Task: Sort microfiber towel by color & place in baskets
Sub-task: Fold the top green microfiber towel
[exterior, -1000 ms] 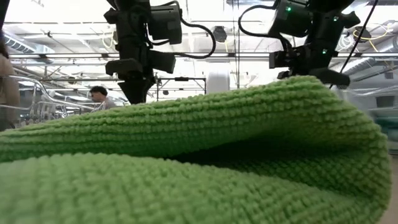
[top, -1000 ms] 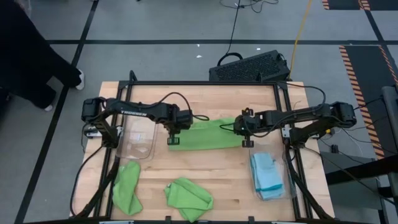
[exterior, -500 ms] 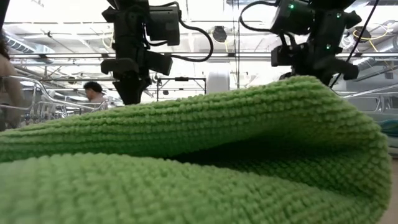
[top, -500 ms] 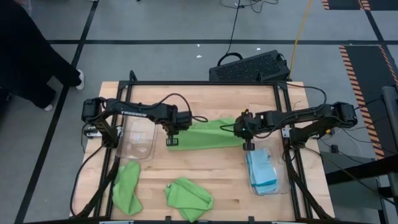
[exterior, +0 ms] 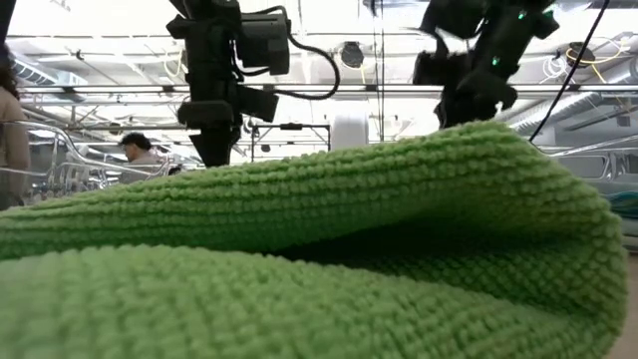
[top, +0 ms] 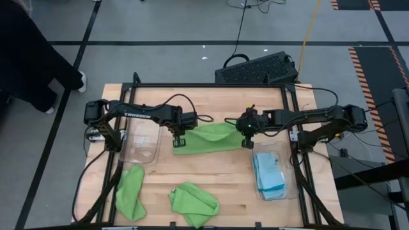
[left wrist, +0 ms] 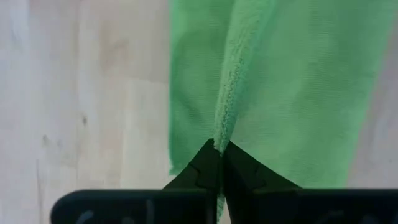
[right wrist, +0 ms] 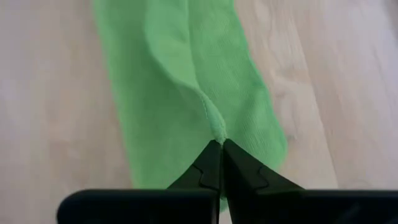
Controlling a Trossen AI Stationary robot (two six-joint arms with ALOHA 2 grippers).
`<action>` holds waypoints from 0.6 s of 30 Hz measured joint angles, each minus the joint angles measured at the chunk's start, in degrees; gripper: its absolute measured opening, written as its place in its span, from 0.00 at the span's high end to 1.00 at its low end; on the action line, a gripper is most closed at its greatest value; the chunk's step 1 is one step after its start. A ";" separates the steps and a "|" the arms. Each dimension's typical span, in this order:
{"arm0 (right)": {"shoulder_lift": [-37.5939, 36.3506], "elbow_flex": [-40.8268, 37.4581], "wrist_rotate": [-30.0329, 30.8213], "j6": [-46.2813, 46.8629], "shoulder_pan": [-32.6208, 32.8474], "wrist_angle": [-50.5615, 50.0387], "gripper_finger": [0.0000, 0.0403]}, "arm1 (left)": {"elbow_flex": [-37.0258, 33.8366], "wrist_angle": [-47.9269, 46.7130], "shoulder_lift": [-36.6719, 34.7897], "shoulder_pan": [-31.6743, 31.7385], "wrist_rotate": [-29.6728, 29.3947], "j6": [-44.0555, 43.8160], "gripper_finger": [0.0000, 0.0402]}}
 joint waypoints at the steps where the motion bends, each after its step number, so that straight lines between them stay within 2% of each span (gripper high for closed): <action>1: 0.86 0.00 0.00 0.00 -0.67 -0.10 1.00 | -0.26 0.16 0.00 0.36 -0.12 -0.60 0.96; 8: 5.40 -0.04 -0.01 -0.15 -2.99 -0.36 1.00 | -2.91 0.09 0.02 1.04 0.30 -0.61 0.99; 18: 6.37 -0.07 0.11 0.33 -4.74 -0.07 1.00 | -6.25 1.29 0.04 0.95 0.40 -4.24 0.96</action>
